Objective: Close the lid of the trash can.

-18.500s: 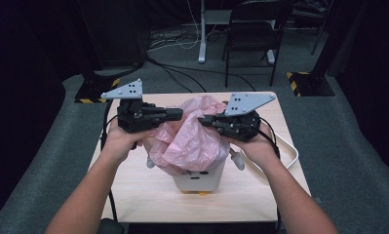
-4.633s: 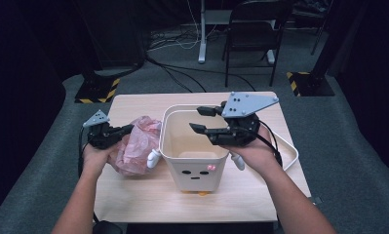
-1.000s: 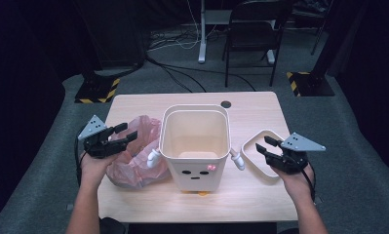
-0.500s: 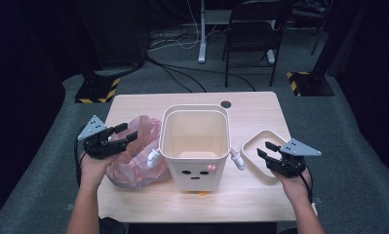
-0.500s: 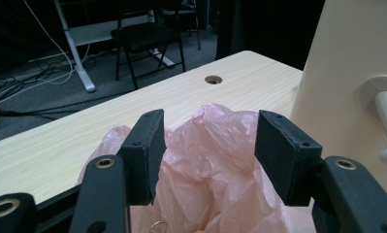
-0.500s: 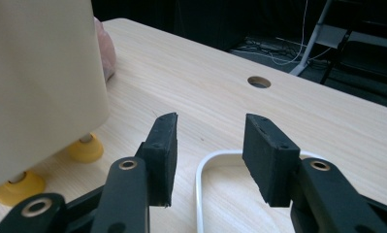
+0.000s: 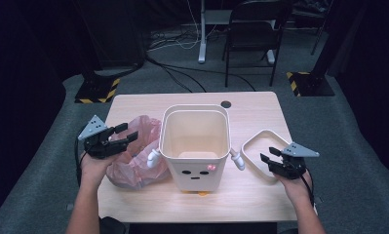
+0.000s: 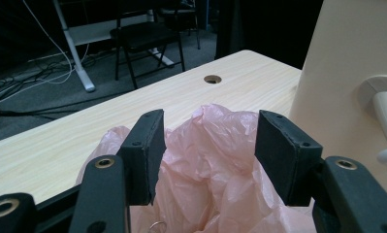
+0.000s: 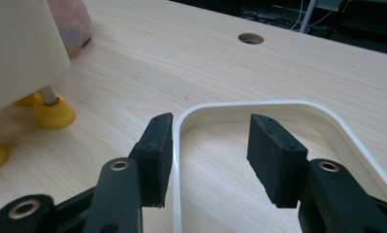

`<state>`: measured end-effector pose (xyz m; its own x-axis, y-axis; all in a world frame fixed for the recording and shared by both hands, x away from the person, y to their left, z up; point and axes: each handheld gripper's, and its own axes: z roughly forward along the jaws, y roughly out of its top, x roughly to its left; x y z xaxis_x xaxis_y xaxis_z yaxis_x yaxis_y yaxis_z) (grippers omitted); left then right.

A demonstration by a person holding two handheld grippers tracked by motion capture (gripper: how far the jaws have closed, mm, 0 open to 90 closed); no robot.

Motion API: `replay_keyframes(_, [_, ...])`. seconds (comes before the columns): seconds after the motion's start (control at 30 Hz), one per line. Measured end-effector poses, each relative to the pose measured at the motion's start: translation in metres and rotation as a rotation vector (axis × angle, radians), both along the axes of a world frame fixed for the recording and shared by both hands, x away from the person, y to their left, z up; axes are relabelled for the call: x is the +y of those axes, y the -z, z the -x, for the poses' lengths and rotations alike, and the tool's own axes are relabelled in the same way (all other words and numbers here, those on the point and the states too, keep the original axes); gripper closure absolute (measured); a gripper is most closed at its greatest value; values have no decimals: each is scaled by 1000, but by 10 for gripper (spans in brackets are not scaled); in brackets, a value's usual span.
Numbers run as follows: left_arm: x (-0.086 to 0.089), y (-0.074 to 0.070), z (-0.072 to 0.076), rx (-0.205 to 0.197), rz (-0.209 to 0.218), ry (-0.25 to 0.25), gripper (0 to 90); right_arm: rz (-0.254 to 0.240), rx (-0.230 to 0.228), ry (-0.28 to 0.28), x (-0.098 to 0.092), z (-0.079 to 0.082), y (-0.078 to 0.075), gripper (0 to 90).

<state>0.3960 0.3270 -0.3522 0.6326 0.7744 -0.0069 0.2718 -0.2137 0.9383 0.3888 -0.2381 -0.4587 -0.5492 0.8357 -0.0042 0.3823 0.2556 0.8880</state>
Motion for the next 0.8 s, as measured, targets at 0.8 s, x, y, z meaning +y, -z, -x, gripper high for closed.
replay_keyframes(0.8, [-6, -1, 1, -12, -2, 14, 434, 41, 148, -106, 13, -11, 32, 599])
